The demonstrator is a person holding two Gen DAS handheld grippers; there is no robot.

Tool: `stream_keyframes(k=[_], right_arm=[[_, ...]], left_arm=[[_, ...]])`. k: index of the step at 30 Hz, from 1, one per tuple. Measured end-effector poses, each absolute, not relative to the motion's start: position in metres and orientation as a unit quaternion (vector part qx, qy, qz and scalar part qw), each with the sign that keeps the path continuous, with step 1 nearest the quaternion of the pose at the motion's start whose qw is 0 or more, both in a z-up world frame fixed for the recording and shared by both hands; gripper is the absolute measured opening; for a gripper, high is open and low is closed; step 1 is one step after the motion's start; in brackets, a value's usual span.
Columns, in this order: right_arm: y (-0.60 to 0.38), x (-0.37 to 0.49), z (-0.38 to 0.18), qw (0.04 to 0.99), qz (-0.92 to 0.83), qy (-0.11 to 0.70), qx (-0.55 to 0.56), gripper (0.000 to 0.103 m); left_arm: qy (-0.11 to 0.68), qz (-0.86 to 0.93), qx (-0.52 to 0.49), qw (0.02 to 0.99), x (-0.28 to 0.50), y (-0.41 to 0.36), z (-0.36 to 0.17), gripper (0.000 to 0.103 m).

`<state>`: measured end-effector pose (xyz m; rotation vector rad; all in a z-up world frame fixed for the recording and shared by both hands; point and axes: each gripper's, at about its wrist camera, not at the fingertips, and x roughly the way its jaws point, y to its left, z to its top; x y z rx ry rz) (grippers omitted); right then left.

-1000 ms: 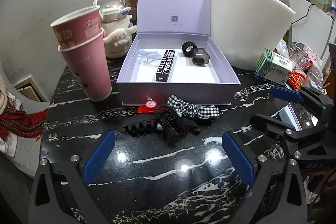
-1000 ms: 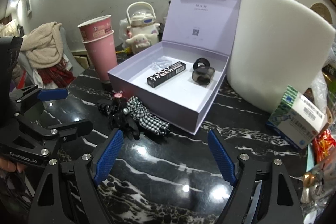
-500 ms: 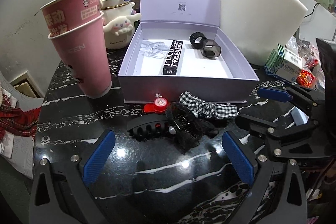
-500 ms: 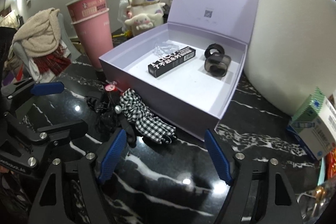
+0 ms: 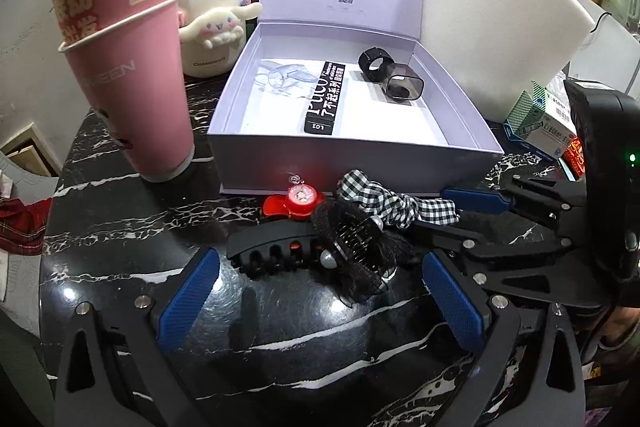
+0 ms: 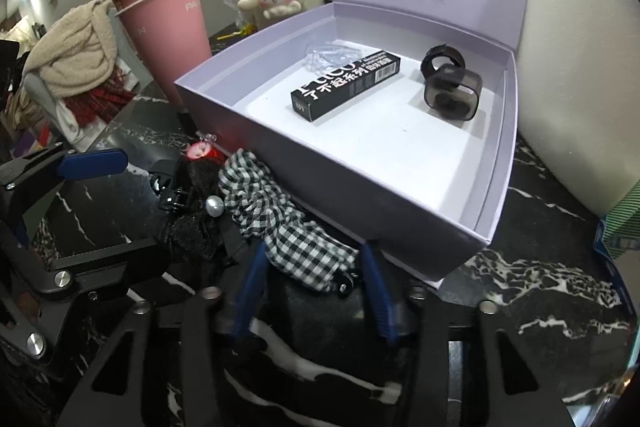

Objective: Organize rigid objects
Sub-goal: 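Lower the right tool onto the gingham scrunchie and grasp it, then grasp the black claw clip with the left tool while the right tool lifts the scrunchie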

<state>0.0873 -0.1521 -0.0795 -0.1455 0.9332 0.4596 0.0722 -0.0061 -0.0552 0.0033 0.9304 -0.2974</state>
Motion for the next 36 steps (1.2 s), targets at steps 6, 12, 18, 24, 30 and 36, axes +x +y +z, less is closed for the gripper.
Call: stream_keyframes(k=[6, 12, 18, 24, 30, 36], right_arm=[[-0.152, 0.082, -0.077, 0.863, 0.228, 0.444, -0.080, 0.035], [-0.162, 0.078, -0.076, 0.863, 0.223, 0.450, -0.062, 0.033], [-0.177, 0.066, -0.074, 0.865, 0.209, 0.454, -0.052, 0.031], [-0.190, 0.055, -0.074, 0.866, 0.198, 0.457, -0.039, 0.031], [-0.200, 0.045, -0.074, 0.866, 0.193, 0.460, -0.030, 0.031], [-0.207, 0.031, -0.075, 0.867, 0.193, 0.459, -0.025, 0.031]], left_arm=[[0.448, -0.151, -0.010, 0.881, 0.076, -0.009, -0.056, 0.100], [0.446, -0.156, -0.012, 0.881, 0.078, -0.018, -0.059, 0.079], [0.440, -0.149, -0.011, 0.886, 0.082, -0.022, -0.058, 0.065], [0.440, -0.138, -0.003, 0.887, 0.088, -0.028, -0.062, 0.044], [0.446, -0.146, -0.003, 0.883, 0.080, -0.027, -0.063, 0.035], [0.453, -0.151, -0.001, 0.879, 0.064, -0.029, -0.063, 0.035]])
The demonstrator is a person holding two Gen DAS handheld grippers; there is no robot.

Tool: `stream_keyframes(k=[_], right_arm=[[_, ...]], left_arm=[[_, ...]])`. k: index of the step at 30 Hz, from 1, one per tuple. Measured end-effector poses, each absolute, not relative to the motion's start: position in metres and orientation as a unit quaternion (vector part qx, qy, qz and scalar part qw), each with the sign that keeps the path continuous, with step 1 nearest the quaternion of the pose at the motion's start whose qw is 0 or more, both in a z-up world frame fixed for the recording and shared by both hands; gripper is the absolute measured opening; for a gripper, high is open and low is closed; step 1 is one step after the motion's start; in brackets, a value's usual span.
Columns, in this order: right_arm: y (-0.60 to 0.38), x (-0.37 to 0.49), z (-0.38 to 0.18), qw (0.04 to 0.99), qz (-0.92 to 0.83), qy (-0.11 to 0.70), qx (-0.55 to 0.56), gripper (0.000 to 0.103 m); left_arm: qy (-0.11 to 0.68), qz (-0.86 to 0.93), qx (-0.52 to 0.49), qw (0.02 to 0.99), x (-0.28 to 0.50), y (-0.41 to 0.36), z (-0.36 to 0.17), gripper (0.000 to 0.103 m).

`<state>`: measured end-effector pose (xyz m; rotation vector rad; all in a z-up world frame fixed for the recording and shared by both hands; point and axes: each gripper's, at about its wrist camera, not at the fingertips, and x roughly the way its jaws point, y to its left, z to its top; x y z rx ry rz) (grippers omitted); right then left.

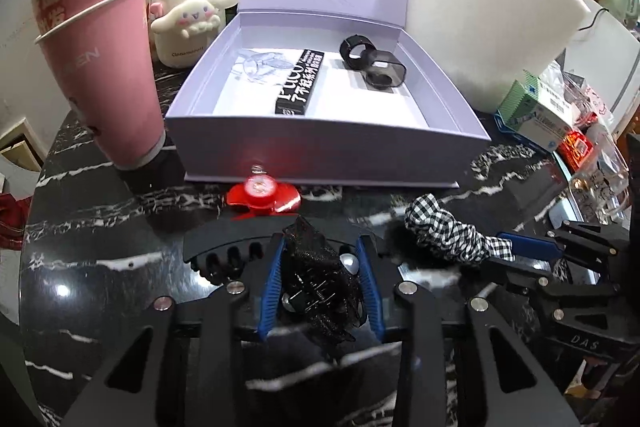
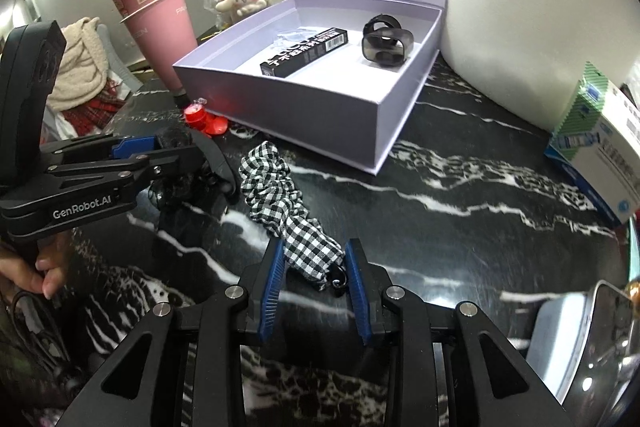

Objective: Organize rigid objects
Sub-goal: 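Grasp the black claw clip with the left tool while the right tool lifts the scrunchie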

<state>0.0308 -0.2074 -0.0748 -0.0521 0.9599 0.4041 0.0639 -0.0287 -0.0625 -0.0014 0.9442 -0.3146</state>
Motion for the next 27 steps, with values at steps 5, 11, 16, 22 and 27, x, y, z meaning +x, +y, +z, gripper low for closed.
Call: stream_keyframes(k=[5, 11, 16, 22, 27], right_arm=[[-0.212, 0.014, -0.074, 0.866, 0.191, 0.461, -0.026, 0.031], [-0.215, -0.011, -0.074, 0.859, 0.195, 0.472, -0.028, 0.031], [-0.213, -0.024, -0.075, 0.860, 0.198, 0.469, -0.043, 0.034], [-0.208, -0.021, -0.079, 0.858, 0.203, 0.468, -0.056, 0.049], [-0.202, -0.014, -0.083, 0.856, 0.215, 0.465, -0.071, 0.053]], left_arm=[[0.465, -0.165, 0.005, 0.870, 0.048, -0.035, -0.066, 0.035], [0.472, -0.188, 0.009, 0.861, 0.024, -0.044, -0.067, 0.035], [0.481, -0.192, 0.025, 0.855, 0.011, -0.052, -0.073, 0.037], [0.479, -0.160, 0.077, 0.860, 0.005, -0.059, -0.076, 0.068], [0.475, -0.155, 0.058, 0.864, -0.002, -0.049, -0.078, 0.074]])
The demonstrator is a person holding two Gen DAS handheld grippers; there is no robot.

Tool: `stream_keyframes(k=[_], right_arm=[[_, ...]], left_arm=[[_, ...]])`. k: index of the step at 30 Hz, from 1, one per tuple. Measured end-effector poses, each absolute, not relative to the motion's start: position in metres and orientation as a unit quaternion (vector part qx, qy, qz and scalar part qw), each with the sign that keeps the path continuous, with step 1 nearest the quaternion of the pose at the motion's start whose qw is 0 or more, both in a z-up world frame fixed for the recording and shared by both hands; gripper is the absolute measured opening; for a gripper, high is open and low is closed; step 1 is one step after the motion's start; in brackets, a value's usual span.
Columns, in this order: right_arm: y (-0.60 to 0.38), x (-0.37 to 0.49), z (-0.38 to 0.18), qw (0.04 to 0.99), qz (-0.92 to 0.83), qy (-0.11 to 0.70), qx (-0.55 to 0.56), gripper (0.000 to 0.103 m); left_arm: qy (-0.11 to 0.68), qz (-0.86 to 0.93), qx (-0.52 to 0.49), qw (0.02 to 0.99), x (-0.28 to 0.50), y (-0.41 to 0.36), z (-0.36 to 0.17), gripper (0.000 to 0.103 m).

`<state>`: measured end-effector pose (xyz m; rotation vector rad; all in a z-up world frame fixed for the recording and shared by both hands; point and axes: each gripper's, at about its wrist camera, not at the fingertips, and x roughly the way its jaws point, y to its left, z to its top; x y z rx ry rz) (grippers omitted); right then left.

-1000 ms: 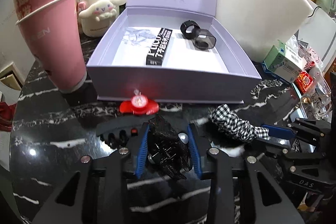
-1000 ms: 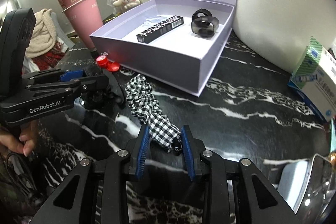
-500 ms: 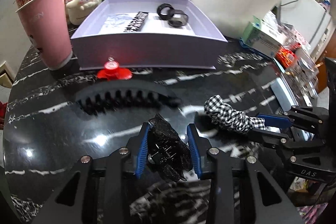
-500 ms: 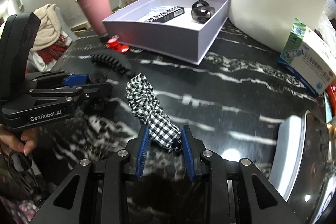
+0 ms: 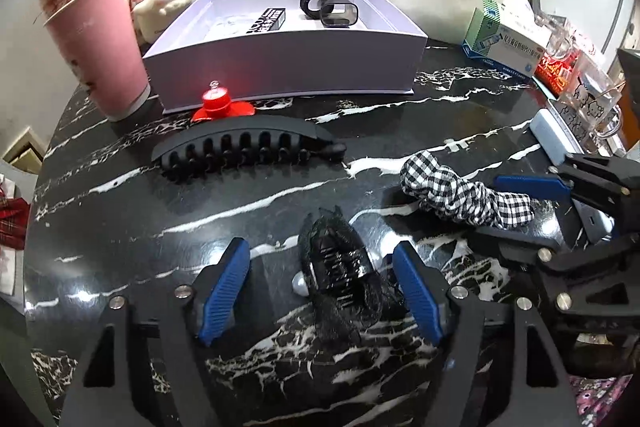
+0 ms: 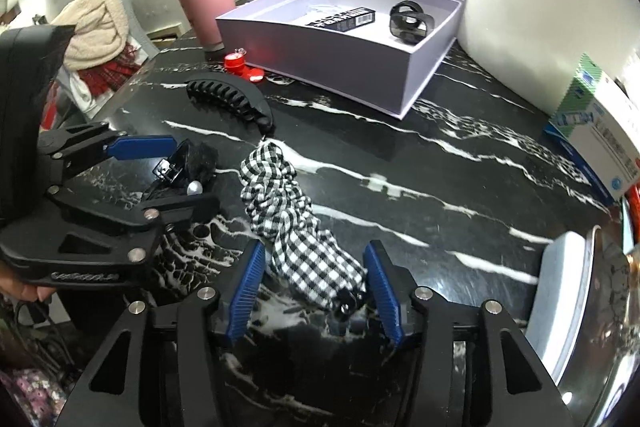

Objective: Organize rigid objects
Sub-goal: 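Grasp the black claw clip with the left tool while the right tool lifts the scrunchie, then carry the claw clip and scrunchie with both tools toward the lavender box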

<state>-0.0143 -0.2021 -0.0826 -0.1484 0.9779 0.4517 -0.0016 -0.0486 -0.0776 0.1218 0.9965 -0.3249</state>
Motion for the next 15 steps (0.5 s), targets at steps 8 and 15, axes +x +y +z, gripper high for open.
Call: stream_keyframes(k=[8, 15], right_arm=[[-0.1955, -0.0078, -0.0836, 0.858, 0.225, 0.456, -0.077, 0.054], [-0.1955, -0.0100, -0.0828, 0.857, 0.230, 0.455, -0.073, 0.019]], left_arm=[[0.459, -0.159, 0.051, 0.873, -0.0115, -0.0457, -0.0766, 0.065], [0.458, -0.177, 0.054, 0.869, -0.0133, -0.0496, -0.0735, 0.042]])
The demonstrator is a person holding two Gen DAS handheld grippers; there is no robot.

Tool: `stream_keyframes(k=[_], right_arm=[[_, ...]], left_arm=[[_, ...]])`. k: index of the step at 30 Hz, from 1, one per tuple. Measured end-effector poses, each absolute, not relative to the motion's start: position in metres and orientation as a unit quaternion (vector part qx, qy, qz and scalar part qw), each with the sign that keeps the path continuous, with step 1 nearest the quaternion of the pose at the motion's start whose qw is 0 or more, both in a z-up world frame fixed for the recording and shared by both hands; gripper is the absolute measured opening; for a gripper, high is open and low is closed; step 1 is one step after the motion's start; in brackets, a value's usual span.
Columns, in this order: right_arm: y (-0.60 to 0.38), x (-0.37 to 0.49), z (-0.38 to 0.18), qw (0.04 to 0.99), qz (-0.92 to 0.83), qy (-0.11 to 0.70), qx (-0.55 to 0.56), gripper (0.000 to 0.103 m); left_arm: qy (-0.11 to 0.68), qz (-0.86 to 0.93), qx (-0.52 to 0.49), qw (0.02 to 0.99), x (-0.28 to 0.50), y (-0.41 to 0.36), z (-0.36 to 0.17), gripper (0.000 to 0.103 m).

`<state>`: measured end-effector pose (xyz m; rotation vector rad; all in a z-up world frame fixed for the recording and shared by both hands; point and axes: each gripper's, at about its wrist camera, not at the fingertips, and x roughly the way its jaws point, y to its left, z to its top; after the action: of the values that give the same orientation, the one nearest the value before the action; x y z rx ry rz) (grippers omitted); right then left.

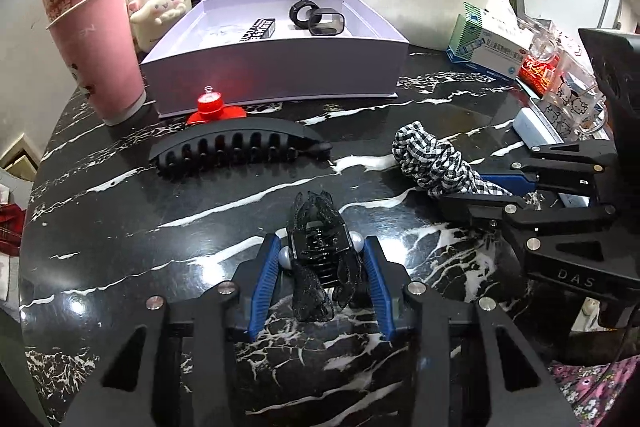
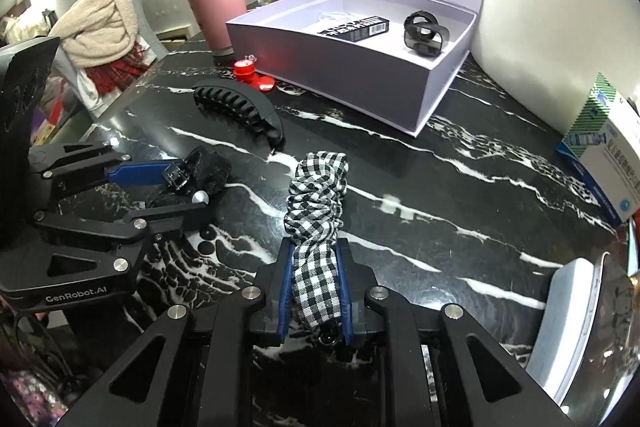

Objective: Organize rigid objects
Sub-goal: 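Carry the claw clip and scrunchie with both tools toward the lavender box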

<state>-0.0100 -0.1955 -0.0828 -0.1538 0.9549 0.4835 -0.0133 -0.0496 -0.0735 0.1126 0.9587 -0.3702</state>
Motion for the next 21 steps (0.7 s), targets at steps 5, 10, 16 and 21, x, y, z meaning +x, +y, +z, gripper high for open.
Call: stream_keyframes(k=[5, 10, 16, 21], right_arm=[[-0.198, -0.014, -0.082, 0.858, 0.229, 0.455, -0.064, 0.019], [-0.202, -0.021, -0.079, 0.861, 0.228, 0.450, -0.065, 0.019], [-0.205, -0.035, -0.068, 0.869, 0.231, 0.434, -0.065, 0.019], [-0.209, -0.050, -0.061, 0.875, 0.228, 0.422, -0.069, 0.019]], left_arm=[[0.461, -0.174, 0.043, 0.869, -0.014, -0.049, -0.073, 0.042], [0.454, -0.167, 0.044, 0.874, -0.019, -0.049, -0.069, 0.042], [0.442, -0.160, 0.036, 0.882, -0.028, -0.052, -0.058, 0.042], [0.428, -0.161, 0.040, 0.889, -0.035, -0.056, -0.049, 0.042]])
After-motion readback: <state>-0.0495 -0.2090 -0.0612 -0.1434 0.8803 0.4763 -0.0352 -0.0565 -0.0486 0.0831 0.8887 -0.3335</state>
